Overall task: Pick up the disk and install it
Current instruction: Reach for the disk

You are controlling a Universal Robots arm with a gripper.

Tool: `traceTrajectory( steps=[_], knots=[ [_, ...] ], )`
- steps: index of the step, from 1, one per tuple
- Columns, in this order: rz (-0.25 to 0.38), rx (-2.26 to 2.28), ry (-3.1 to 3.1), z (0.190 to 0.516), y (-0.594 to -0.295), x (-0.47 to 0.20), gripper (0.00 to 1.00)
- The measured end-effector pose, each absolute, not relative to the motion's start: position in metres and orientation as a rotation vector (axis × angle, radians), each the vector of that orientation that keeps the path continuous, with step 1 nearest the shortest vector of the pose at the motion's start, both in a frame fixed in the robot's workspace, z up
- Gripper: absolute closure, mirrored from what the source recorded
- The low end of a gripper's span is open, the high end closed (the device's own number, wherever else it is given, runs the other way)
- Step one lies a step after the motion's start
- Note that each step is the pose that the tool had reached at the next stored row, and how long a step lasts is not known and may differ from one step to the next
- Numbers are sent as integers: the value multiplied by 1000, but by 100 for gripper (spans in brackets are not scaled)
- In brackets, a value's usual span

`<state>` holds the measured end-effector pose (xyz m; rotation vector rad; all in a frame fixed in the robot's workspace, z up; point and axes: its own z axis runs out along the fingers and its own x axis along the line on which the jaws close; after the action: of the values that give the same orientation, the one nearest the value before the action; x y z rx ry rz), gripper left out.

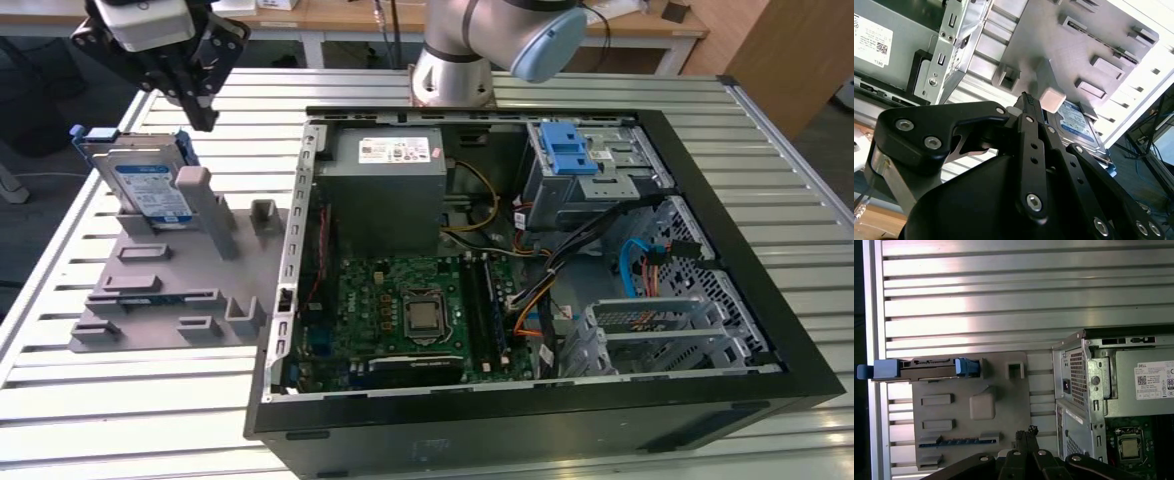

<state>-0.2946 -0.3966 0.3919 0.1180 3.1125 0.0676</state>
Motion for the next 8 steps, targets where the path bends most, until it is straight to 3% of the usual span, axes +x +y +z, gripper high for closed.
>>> traceTrajectory(
  steps=[8],
  knots=[
    [68, 118, 3112, 392, -396, -301, 89]
  ],
)
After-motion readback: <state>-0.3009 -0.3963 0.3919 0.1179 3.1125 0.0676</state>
